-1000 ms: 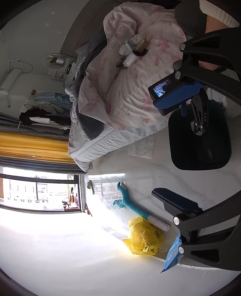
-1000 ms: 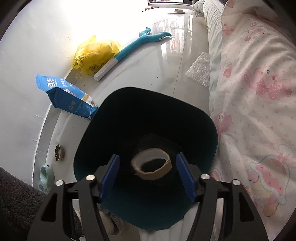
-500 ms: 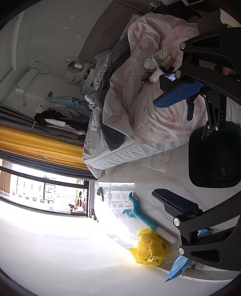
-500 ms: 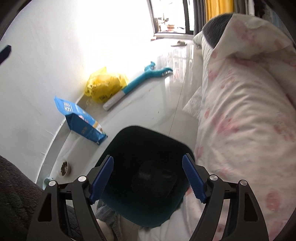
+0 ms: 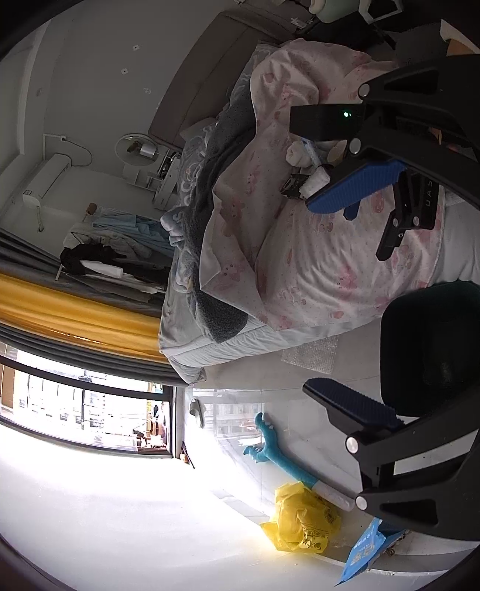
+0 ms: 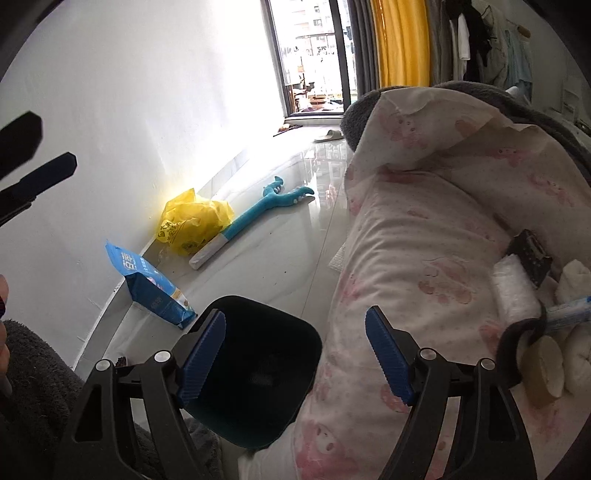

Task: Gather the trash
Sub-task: 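Grasp the black curved piece with the left tool while the right tool grasps another tape roll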

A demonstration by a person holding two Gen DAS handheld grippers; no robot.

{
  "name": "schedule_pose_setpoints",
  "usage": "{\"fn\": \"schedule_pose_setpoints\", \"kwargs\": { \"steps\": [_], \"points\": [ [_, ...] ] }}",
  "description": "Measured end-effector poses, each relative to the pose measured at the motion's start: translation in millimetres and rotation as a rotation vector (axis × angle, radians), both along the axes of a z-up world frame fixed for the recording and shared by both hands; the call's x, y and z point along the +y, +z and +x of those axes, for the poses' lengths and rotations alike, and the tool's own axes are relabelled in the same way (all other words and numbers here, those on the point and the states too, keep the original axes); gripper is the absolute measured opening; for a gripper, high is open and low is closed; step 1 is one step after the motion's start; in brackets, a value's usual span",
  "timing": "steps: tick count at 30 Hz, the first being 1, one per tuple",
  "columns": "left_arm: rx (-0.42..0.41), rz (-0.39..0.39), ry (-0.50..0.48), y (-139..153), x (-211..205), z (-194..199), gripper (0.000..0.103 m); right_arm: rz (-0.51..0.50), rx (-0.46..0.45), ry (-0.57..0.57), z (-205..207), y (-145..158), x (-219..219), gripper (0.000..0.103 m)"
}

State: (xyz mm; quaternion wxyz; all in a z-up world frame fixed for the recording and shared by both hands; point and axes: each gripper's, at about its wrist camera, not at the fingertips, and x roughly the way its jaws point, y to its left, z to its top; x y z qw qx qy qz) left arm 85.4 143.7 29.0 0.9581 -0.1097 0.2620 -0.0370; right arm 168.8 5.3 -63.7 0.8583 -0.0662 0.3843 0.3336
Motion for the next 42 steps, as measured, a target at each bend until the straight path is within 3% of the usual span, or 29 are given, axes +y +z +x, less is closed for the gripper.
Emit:
{"fn": "schedule_pose_setpoints", "kwargs": {
  "steps": [10,21,29,35,42],
  "points": [
    [0.057,-0.055,-0.042,-18,-29,27,0.092,0.039,-0.032,-0.092,12,11,-59,0.081],
    [0.094,-0.032,-0.081,-36,-65,47,0.092,0.102,-0.052,-0.174,21,22,-118,0.082],
    [0.116,-0.022,-0.108,-46,-86,59,0.092,0.073,-0.027,-0.222,31,6,-148,0.082],
    [0.126,-0.038,-0.118,-52,-95,67,0.092,0.05,0.003,-0.235,37,-9,-166,0.071],
    [0.136,-0.035,-0.143,-57,-112,74,0.092,0.068,0.029,-0.243,42,-20,-181,0.068]
  ]
}}
